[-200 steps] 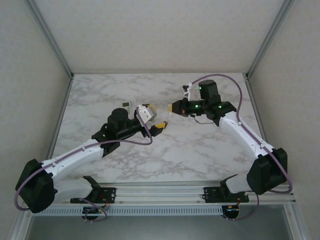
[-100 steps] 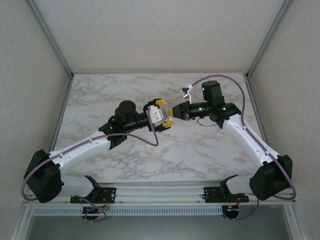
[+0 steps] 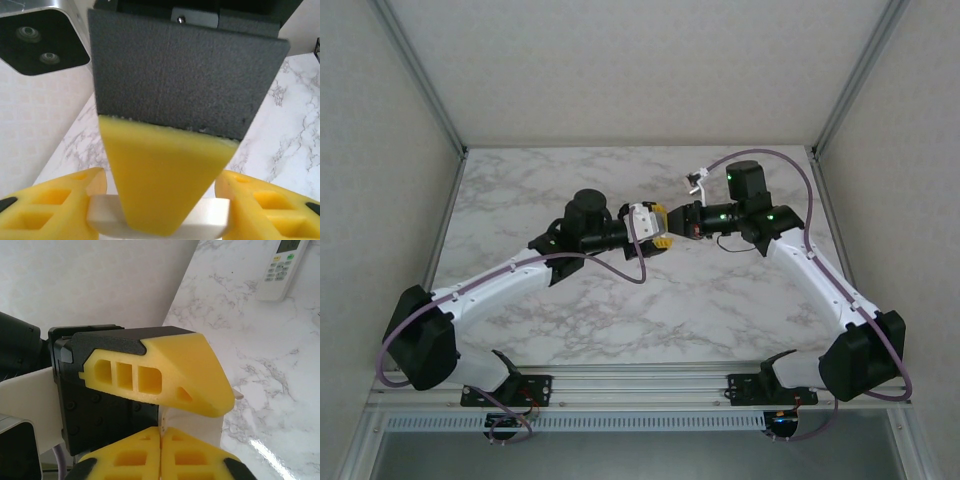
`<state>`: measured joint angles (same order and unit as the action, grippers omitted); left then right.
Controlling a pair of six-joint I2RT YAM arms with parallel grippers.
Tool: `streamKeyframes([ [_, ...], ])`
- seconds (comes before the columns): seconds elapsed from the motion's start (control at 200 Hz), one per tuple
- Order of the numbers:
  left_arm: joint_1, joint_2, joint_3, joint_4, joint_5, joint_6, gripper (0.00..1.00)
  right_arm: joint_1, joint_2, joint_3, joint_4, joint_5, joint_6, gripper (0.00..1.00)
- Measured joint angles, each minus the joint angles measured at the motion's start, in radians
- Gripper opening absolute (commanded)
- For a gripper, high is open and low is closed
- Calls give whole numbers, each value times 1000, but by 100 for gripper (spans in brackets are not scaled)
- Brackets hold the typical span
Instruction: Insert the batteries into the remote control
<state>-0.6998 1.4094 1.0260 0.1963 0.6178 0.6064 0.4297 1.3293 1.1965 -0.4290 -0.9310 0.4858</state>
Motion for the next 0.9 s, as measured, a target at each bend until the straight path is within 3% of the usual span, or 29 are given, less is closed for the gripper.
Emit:
streamKeyframes([
  [0.195,-2,20,56,-169,-40,16,38,-23,-21,7,-81,131,-17,39],
  [0.3,-20,64,119,-312,-130,37,40,-121,-102,-34,-88,236,21,58],
  [0.416,-87,157,175,-478,-265,57,41,-232,-190,-88,-122,392,61,58],
  [0.561,-206,407,314,-682,-408,72,43,-269,-176,-145,-149,473,95,58],
  [0.731,-252,641,411,-829,-417,79,48,-269,-161,-190,-192,510,109,59],
  [0.901,-248,668,475,-862,-417,90,62,-271,-180,-190,-198,528,106,59],
])
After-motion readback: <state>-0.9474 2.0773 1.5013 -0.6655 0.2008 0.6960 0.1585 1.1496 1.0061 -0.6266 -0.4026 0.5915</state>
